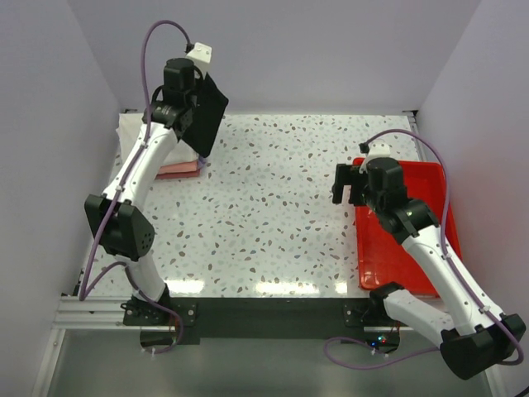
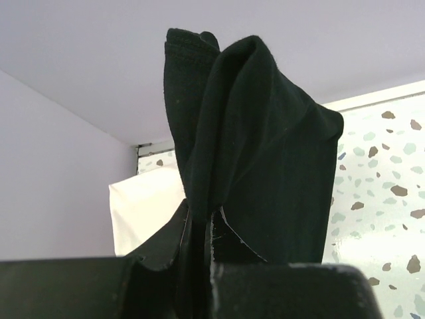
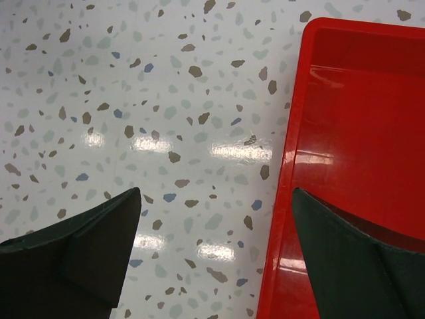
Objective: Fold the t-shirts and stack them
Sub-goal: Neatly place the folded tshirt to the corner
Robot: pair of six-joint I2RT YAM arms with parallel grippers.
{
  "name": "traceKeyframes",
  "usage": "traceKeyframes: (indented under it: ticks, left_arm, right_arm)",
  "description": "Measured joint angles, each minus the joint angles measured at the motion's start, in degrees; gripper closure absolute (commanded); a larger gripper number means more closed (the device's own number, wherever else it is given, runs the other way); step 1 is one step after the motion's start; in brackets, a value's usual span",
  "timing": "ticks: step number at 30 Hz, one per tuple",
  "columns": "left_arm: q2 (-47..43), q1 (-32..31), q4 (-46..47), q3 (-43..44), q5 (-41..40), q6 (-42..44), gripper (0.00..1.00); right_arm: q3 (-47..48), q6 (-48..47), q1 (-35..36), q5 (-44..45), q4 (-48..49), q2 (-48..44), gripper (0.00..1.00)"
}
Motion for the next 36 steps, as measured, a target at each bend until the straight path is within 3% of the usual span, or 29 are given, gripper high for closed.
traceKeyframes:
  ticks: [11,36]
  left_arm:
    - [0.37,1.81,-0.61,0.70,-1.46,-0.28,1.00]
    - [10.21,17.27,5.01,-4.44,3.10,-1.46,1.00]
  right_arm:
    - [0.00,0.00,0.00,1.64,0.00,0.00,0.01]
    - [0.00,-0.04,0.00,5.25,-1.57,2.40,0.01]
